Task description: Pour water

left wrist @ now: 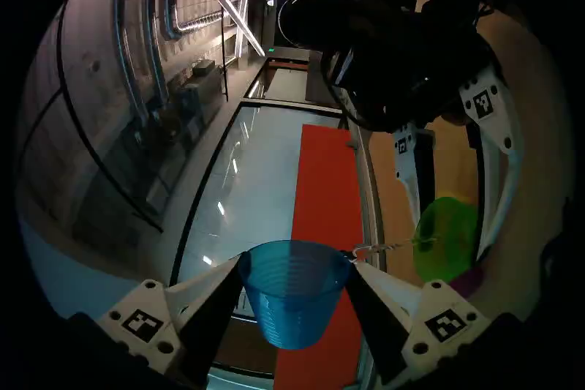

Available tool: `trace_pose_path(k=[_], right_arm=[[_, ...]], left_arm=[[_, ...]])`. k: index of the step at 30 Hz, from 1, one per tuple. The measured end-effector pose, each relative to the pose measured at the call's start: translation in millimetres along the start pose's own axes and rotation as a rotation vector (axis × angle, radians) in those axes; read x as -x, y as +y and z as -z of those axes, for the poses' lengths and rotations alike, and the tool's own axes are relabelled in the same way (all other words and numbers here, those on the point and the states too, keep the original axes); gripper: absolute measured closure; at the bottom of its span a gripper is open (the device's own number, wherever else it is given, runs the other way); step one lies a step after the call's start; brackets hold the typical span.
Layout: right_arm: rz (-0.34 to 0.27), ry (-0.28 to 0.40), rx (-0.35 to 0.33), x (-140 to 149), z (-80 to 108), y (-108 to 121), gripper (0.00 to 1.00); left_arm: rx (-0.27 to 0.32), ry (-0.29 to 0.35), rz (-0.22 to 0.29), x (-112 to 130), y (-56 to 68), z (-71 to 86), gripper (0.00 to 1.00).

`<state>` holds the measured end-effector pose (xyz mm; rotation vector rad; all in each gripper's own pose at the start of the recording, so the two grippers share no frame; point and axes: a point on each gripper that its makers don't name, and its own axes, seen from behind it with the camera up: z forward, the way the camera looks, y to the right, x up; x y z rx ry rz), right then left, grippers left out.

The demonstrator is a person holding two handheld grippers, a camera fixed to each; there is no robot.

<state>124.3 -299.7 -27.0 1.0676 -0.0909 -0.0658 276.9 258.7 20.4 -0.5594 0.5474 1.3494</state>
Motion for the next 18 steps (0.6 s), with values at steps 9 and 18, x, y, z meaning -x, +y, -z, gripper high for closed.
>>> trace_pose_path(k=[9, 18], right_arm=[[0.001, 0.001, 0.001, 0.0, 0.1, 0.1, 0.09], [0.000, 0.001, 0.003, 0.6, 0.1, 1.3, 0.09]], left_arm=[[-0.004, 0.007, -0.054, -5.0, -0.5, -1.1, 0.11], [-0.015, 0.009, -0.101, -7.4, -5.2, 1.1, 0.11]])
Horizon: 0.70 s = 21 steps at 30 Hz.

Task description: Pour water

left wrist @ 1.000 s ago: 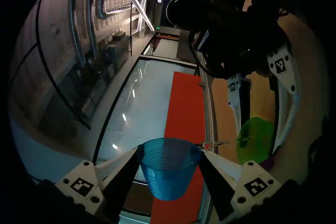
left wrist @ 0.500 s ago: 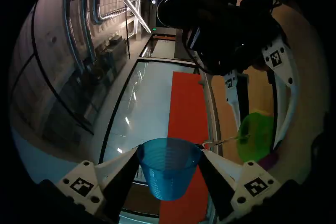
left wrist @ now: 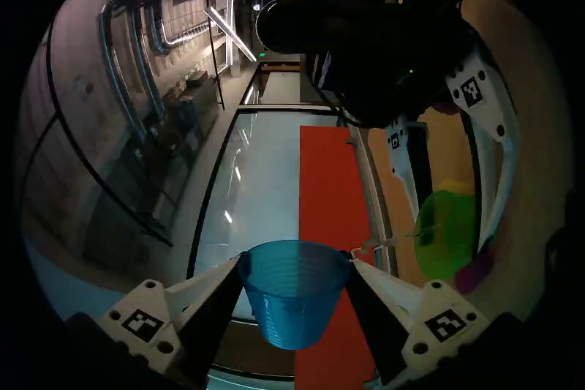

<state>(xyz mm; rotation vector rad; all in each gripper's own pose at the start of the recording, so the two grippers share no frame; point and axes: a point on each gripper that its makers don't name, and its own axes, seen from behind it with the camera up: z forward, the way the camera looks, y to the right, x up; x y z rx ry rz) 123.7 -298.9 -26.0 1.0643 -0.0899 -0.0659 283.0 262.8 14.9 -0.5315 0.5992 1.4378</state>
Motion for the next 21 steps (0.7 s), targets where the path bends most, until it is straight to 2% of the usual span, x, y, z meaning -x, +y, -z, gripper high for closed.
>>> trace_pose_path(k=[7, 21], right_arm=[[0.002, 0.001, 0.000, 0.3, -0.4, -0.1, 0.10], [0.002, 0.001, 0.000, 0.3, -2.0, 0.3, 0.09]], left_arm=[[0.000, -0.002, -0.026, -2.3, 2.9, 0.7, 0.11], [0.000, -0.004, -0.045, -6.5, 15.0, 7.0, 0.11]])
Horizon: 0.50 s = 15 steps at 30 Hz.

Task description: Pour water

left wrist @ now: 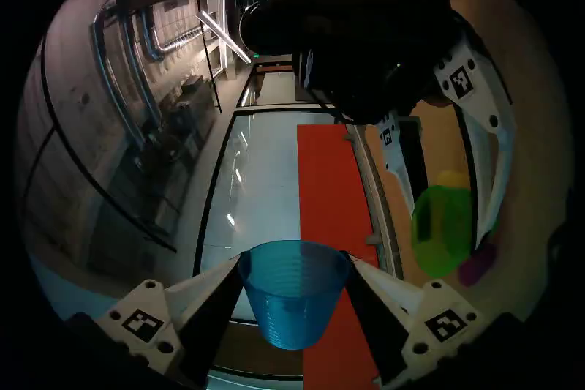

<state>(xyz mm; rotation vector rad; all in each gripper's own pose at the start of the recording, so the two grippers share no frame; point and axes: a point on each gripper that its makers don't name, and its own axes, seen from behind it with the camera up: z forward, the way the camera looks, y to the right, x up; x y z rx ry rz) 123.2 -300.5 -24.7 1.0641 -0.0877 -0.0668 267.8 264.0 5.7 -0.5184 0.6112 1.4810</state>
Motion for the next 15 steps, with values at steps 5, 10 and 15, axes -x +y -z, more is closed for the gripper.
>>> trace_pose_path(k=[5, 10, 15], right_arm=[[0.002, 0.000, -0.002, -0.4, -0.3, -1.1, 0.10], [0.002, 0.001, 0.000, -1.2, 0.2, -0.6, 0.09], [0.003, 0.003, 0.003, -1.9, 1.2, 0.4, 0.09]], left_arm=[[-0.003, 0.001, 0.000, 0.2, -2.9, -0.4, 0.11], [-0.003, 0.001, 0.021, 4.0, -6.9, -3.9, 0.11], [0.004, -0.003, 0.117, 9.1, -5.0, -6.6, 0.11]])
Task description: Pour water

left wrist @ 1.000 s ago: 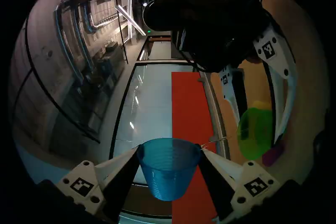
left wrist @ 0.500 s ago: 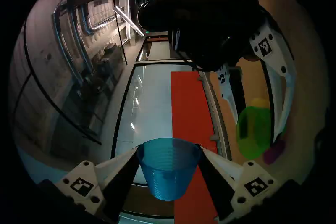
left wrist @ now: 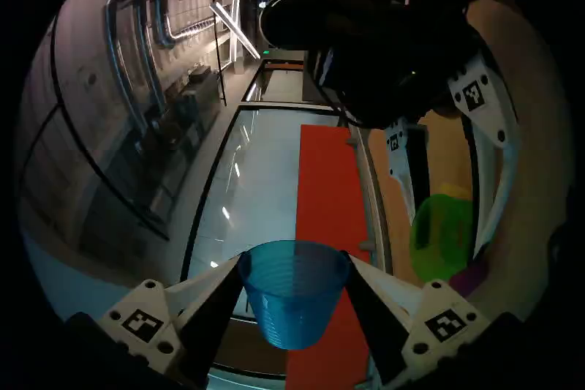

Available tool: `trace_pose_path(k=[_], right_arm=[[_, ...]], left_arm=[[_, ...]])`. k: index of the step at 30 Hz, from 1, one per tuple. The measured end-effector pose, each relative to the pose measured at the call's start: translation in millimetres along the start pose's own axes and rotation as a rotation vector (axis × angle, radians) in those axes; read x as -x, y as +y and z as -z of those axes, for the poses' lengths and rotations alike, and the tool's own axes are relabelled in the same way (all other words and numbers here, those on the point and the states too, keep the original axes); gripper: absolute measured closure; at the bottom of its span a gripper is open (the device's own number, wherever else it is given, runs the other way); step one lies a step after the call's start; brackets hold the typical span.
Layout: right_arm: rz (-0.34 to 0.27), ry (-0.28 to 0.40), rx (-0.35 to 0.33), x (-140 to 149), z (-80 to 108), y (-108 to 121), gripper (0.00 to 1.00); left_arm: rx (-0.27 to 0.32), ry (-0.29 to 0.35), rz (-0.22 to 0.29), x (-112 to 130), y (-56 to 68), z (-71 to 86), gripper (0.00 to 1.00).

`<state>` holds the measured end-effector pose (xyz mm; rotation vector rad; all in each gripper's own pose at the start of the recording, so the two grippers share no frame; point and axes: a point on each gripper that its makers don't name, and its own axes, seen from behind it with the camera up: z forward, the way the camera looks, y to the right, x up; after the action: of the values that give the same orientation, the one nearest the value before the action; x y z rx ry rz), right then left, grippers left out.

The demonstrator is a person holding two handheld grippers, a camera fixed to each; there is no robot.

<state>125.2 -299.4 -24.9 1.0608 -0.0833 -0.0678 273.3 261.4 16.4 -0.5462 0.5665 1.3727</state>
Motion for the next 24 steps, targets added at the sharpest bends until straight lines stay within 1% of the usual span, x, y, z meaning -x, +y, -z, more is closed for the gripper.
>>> trace_pose_path(k=[3, 6, 11, 14, 20, 24], right_arm=[[0.001, 0.002, 0.003, -0.7, 1.0, 0.9, 0.09], [0.002, 0.004, 0.007, -1.9, 1.8, 2.0, 0.09], [0.000, 0.012, 0.010, -4.7, 2.4, 3.3, 0.09], [-0.001, 0.017, 0.012, -6.8, 3.3, 4.7, 0.09], [0.003, 0.024, 0.020, -9.3, 6.4, 7.9, 0.10], [0.005, 0.028, 0.024, -12.2, 8.8, 9.0, 0.09]], left_arm=[[0.006, 0.002, 0.089, 2.9, 1.6, -1.2, 0.11], [0.017, 0.004, 0.192, 5.4, 4.2, -2.4, 0.11], [0.022, 0.008, 0.380, 10.9, 6.2, -2.9, 0.11], [0.021, 0.004, 0.489, 16.3, 5.8, -1.5, 0.11], [0.020, -0.009, 0.684, 26.3, 3.1, -1.8, 0.11], [0.028, 0.004, 0.810, 27.8, 2.6, -2.8, 0.11]])
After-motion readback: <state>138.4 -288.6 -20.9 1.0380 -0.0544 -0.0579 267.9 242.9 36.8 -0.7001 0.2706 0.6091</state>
